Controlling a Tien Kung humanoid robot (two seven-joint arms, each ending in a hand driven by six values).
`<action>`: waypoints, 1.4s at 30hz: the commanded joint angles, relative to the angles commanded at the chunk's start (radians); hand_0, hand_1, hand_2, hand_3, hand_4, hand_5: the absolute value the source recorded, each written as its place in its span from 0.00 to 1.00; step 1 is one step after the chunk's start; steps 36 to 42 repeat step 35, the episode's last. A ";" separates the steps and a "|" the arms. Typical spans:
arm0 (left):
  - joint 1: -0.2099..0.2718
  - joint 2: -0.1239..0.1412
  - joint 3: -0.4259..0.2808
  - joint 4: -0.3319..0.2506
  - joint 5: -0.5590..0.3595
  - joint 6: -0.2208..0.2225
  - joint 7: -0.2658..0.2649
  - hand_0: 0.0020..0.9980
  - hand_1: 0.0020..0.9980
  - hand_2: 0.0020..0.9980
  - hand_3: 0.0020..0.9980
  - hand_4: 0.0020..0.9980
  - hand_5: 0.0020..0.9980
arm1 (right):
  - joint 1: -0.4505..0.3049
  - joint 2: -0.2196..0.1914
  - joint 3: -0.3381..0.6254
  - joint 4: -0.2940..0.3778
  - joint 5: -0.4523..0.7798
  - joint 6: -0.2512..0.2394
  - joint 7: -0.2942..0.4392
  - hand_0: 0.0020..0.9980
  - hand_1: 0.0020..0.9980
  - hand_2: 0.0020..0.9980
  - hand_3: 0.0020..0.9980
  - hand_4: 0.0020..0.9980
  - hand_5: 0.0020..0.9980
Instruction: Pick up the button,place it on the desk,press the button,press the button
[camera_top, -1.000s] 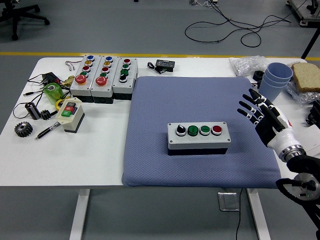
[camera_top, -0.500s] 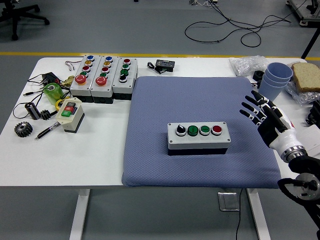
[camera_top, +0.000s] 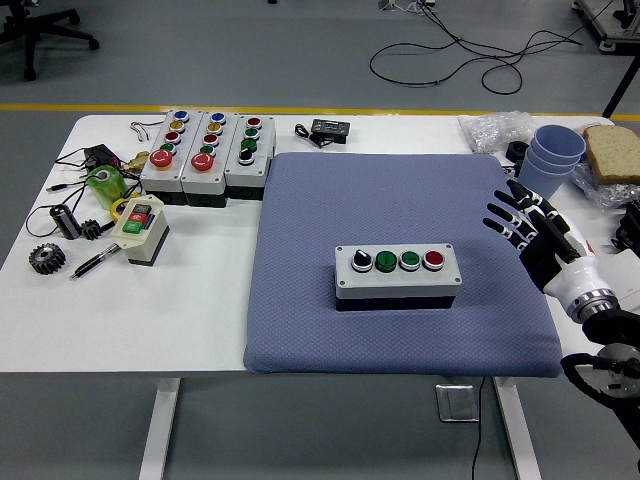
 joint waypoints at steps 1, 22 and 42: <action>0.000 0.000 -0.002 0.000 0.003 0.000 0.001 0.60 0.64 0.68 0.55 0.36 0.70 | 0.000 -0.001 0.003 -0.001 -0.001 0.004 -0.003 0.68 0.63 0.65 0.65 0.76 0.32; 0.008 0.000 -0.014 0.000 0.032 -0.005 0.007 0.60 0.63 0.68 0.55 0.36 0.70 | -0.008 -0.003 0.022 -0.003 0.016 0.036 -0.005 0.67 0.62 0.65 0.63 0.75 0.32; 0.003 0.000 -0.008 0.000 0.018 -0.001 0.004 0.60 0.63 0.68 0.55 0.36 0.70 | -0.008 -0.001 0.025 -0.004 0.042 0.054 -0.001 0.67 0.61 0.65 0.63 0.74 0.30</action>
